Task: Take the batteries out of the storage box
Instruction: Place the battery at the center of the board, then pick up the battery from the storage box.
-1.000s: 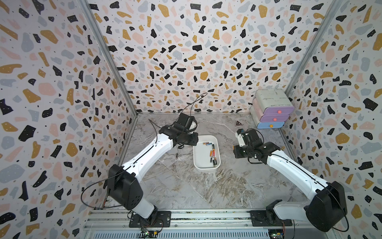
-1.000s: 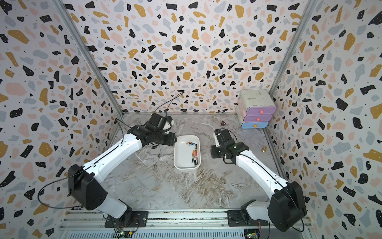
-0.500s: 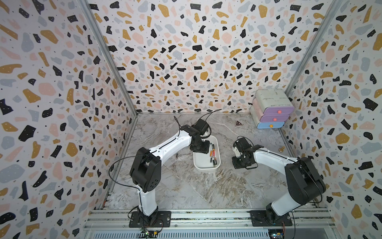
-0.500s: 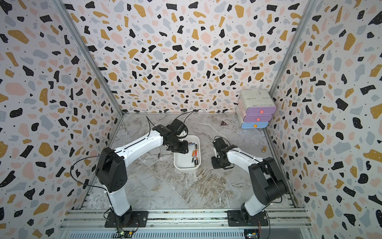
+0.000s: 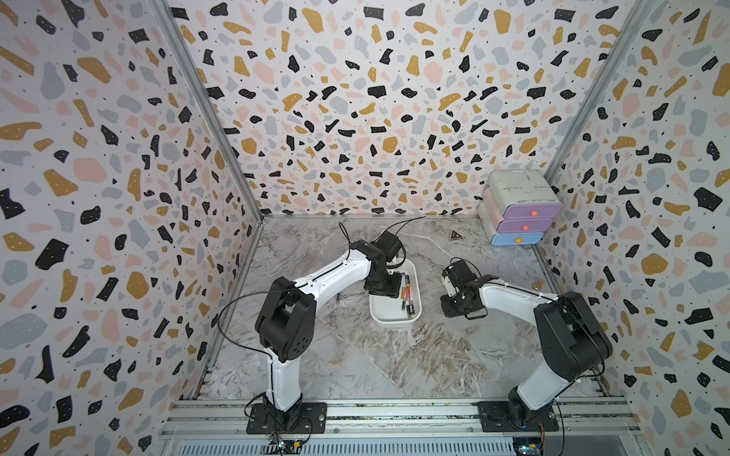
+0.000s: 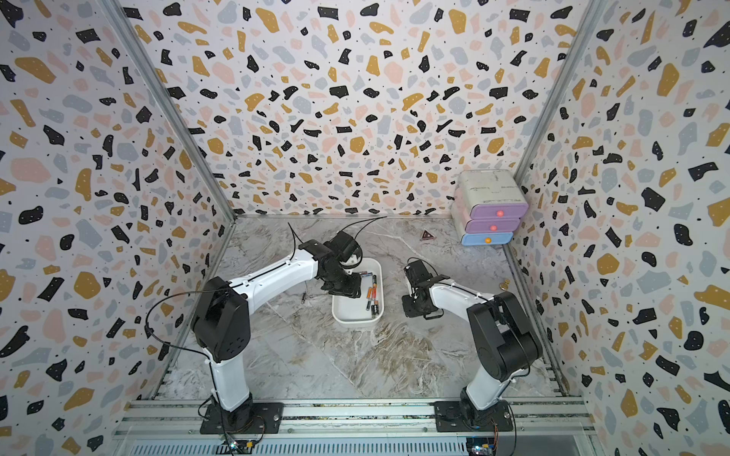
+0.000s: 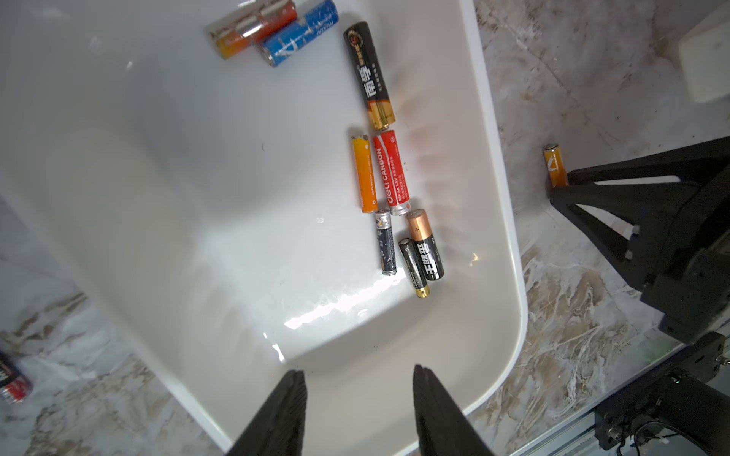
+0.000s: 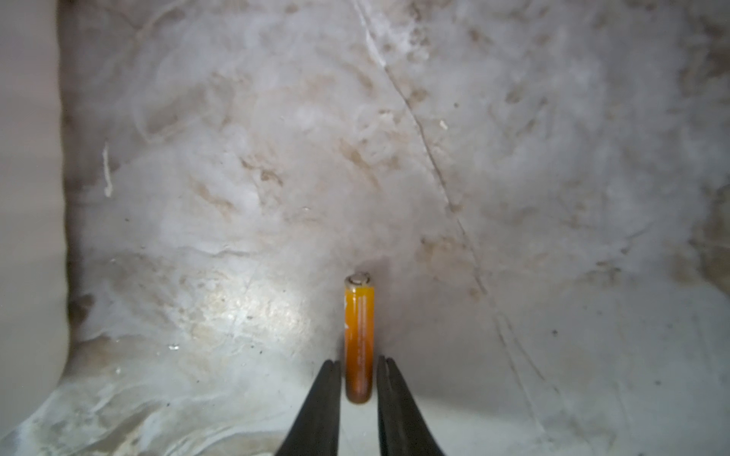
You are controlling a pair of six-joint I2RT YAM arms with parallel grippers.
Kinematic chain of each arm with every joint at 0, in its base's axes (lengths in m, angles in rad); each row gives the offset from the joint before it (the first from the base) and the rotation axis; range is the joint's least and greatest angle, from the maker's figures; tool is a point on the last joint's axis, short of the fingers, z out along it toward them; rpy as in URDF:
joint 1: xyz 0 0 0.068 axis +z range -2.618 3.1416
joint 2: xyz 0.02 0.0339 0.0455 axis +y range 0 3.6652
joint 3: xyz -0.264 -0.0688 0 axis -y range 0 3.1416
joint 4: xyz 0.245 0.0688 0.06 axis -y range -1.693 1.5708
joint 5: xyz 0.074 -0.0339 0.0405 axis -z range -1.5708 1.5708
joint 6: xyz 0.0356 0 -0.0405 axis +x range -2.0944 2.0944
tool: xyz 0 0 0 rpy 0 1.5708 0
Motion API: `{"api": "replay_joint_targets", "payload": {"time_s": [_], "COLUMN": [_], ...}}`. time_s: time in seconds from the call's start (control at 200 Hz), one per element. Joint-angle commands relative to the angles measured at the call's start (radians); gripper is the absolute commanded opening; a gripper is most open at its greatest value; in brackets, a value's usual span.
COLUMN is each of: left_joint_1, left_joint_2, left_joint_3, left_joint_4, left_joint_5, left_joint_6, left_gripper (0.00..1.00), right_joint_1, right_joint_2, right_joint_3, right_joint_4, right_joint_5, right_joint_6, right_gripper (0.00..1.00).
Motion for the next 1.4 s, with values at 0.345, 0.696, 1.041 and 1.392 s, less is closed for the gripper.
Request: {"api": "replay_joint_targets", "payload": {"time_s": [0.345,0.696,1.041,1.392], "left_joint_1": [-0.042,-0.051,-0.050,-0.051], "left_joint_2": [0.107,0.273,0.375,0.457], "left_joint_3": [0.131,0.270,0.340,0.406], "left_joint_4": [-0.042,-0.090,-0.094,-0.098], "left_joint_5": [0.024,-0.070,-0.159,-0.159], "left_joint_6": [0.019,0.012,0.004,0.002], "left_gripper": [0.47,0.48,0.39,0.36], "right_joint_1": [0.004,0.003,0.004,0.003], "right_joint_2": [-0.454,-0.794,-0.923,-0.950], "right_joint_3": [-0.071,-0.251,-0.279,-0.285], "right_joint_4": [-0.058,0.010,-0.033,-0.058], "right_joint_5": [0.054,0.056,0.061,0.055], "right_joint_6": [-0.029,-0.042,-0.051,-0.041], "right_gripper": [0.48,0.51,0.52,0.52]}}
